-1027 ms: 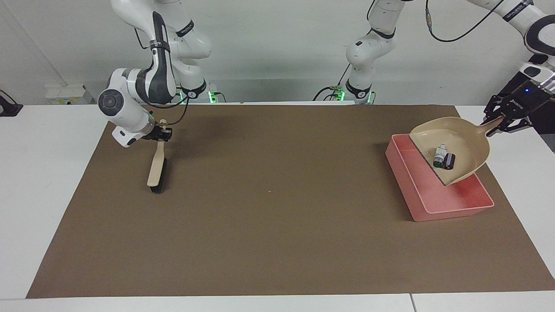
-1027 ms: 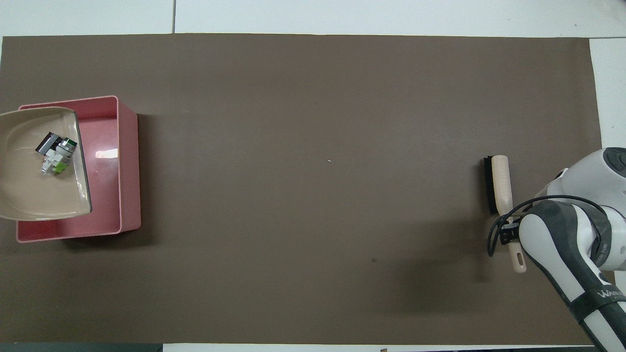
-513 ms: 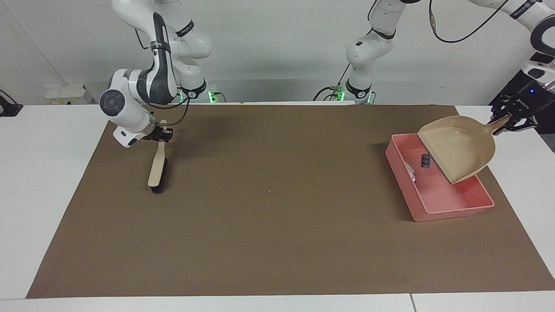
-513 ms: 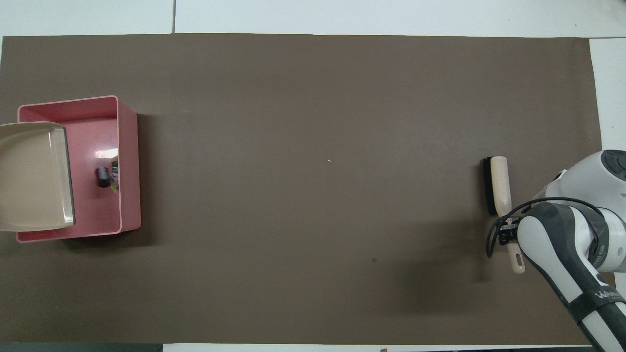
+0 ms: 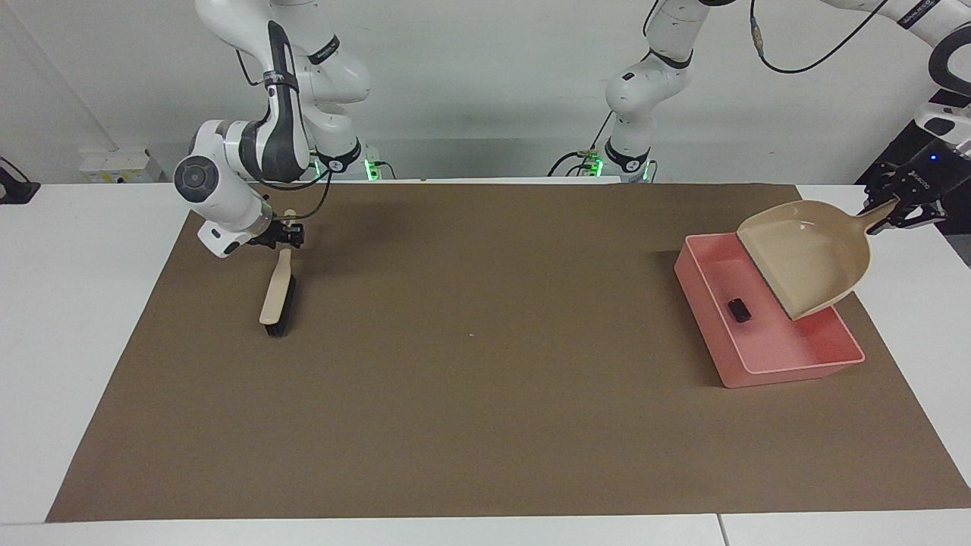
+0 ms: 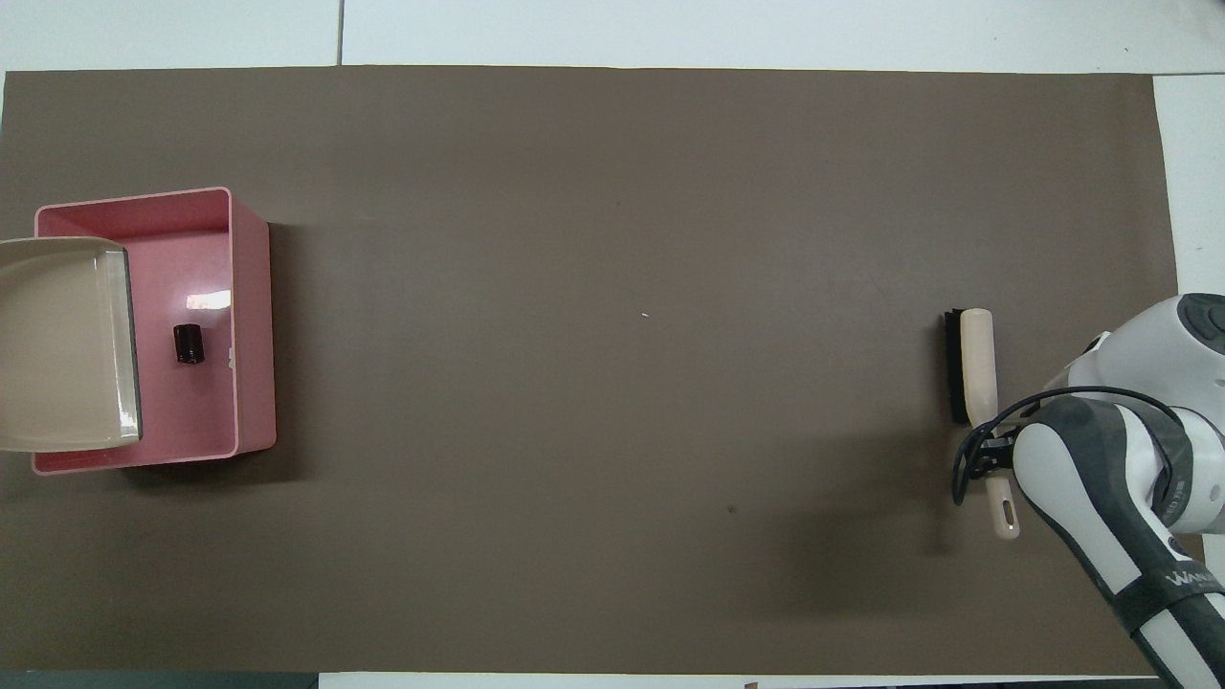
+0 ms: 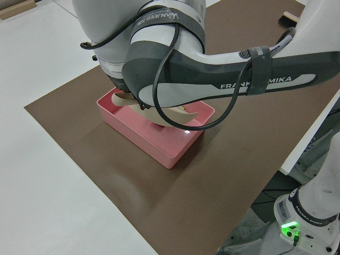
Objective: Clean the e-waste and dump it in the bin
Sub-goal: 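Set the dustpan back on the table with the left gripper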
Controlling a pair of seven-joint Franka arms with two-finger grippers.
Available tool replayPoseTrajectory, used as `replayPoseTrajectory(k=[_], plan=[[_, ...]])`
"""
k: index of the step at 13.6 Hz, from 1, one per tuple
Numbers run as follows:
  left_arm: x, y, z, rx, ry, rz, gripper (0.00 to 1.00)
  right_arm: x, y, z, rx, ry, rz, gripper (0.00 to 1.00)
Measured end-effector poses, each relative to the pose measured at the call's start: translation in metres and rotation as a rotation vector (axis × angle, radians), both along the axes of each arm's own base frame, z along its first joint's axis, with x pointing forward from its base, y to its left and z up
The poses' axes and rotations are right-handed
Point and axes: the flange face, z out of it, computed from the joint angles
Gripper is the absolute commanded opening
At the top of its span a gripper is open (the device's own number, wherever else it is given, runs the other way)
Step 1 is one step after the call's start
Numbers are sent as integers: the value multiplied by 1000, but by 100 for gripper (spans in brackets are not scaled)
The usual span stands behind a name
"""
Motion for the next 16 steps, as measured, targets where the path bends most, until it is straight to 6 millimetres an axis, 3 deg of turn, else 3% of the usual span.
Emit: replayPoseTrajectory(k=[3,7,9,13,16], plan=[[14,-40,2,-63,1,-68,0,3,2,5,-1,-3,6,99],[43,-146,-3,-95,25,-233,0,24,4,39,-7,-49,14,99],[48,-196,-12,-96,48,-280,0,36,9,63,-11,-84,26,99],[34,-278,-52,-69,42,-291,0,63,17,133,-22,-208,46,99],[23,-314,-72,-58,56,-269,0,73,13,208,-31,-305,39,99]])
